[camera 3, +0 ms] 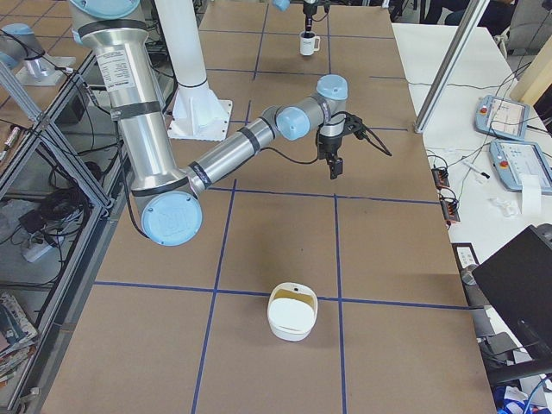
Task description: Left arm hands cup to right arm to dump lemon
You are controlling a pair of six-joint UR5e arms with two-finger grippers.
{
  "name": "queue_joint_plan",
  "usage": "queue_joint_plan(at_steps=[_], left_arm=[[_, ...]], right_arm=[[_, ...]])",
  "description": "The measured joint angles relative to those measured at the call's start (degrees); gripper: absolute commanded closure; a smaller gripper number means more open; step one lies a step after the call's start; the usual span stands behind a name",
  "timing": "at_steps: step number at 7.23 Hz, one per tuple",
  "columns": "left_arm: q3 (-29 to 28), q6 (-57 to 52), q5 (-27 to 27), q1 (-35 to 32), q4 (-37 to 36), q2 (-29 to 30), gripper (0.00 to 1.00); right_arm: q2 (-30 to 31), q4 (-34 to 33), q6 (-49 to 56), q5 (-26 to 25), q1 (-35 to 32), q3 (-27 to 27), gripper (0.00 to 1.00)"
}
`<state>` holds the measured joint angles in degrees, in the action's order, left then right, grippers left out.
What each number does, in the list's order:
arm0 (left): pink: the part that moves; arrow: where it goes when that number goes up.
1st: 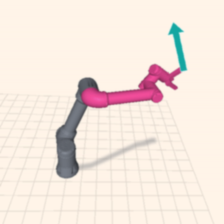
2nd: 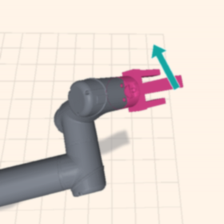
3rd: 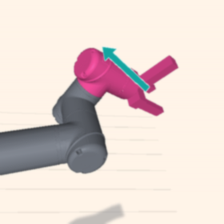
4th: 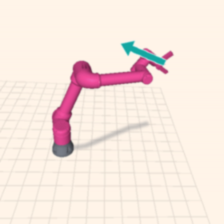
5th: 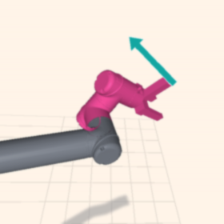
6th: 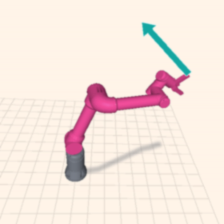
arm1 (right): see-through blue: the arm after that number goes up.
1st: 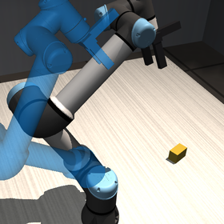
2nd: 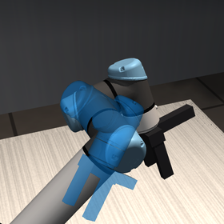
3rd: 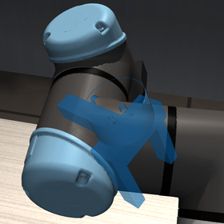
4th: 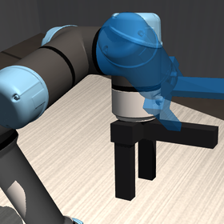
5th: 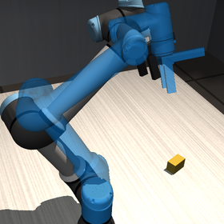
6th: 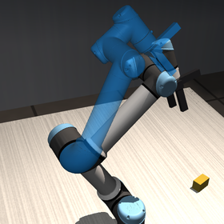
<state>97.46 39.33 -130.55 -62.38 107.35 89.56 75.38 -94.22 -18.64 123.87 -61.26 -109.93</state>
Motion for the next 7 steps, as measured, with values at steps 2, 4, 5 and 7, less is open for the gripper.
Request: queue_joint_plan(at_steps=[2,4,5,7], left_arm=[[-0.1,0.0,0.0,0.7,0.0,0.0,0.28],[0.1,-0.5,0.2,1.1,-0.1,0.0,0.00],[0.6,-1.7,0.3,0.9,-0.3,0.1,0.00],[1.0,-11.8,0.3,-2.6,-3.6,0.1,0.00]], right_arm=[[0.1,0.0,0.1,0.1,-0.1,0.0,0.00],[0.3,-0.1,0.2,0.4,-0.3,0.1,0.00],[0.4,-0.4,0.4,0.6,-0.8,0.2,0.00],[2.1,-1.2,3.4,2.6,-4.3,0.5,0.00]])
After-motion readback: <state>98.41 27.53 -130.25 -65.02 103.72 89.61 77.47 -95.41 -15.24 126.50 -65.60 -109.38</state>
